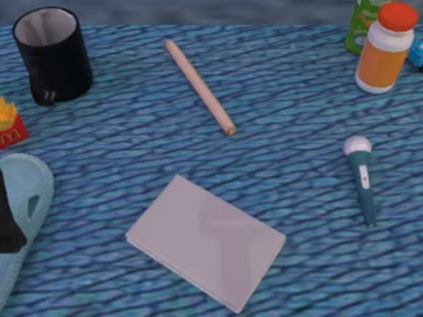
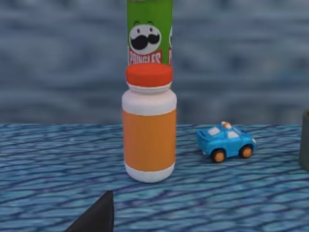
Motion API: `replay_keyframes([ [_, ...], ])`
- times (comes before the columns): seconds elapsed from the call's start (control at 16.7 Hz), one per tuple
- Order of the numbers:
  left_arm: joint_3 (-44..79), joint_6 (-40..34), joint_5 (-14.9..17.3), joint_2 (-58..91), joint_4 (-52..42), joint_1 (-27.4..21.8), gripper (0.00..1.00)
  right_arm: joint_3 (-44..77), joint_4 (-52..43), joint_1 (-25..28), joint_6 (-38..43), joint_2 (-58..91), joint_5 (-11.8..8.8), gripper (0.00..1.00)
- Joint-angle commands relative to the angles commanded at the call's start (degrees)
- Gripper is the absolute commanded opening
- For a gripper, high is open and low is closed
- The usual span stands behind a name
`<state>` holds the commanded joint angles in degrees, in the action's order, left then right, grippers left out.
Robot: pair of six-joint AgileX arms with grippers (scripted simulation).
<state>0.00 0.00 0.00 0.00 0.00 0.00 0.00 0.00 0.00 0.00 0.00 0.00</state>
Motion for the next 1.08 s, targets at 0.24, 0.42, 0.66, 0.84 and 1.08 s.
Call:
replay_keyframes([
  [0.24, 0.00, 0.00, 0.00, 0.00, 0.00, 0.00, 1.00, 1.59, -1.45, 0.52, 0.44, 1.83, 0.03, 1.00],
  [0.42, 0.00, 0.00, 0.00, 0.00, 0.00, 0.00, 1.00, 7.24, -6.63, 2.25, 2.02, 9.11, 0.31, 1.00],
  [0.66, 0.00, 0.00, 0.00, 0.00, 0.00, 0.00, 1.00, 19.59, -16.94, 5.80, 5.66, 26.95, 0.91, 1.00],
  [0.84, 0.00, 0.00, 0.00, 0.00, 0.00, 0.00, 1.00, 31.25, -25.15, 8.96, 9.23, 44.13, 1.15, 1.00],
  [1.08, 0.00, 0.00, 0.00, 0.00, 0.00, 0.00, 1.00, 47.20, -35.29, 13.18, 14.11, 67.32, 1.14, 1.00],
])
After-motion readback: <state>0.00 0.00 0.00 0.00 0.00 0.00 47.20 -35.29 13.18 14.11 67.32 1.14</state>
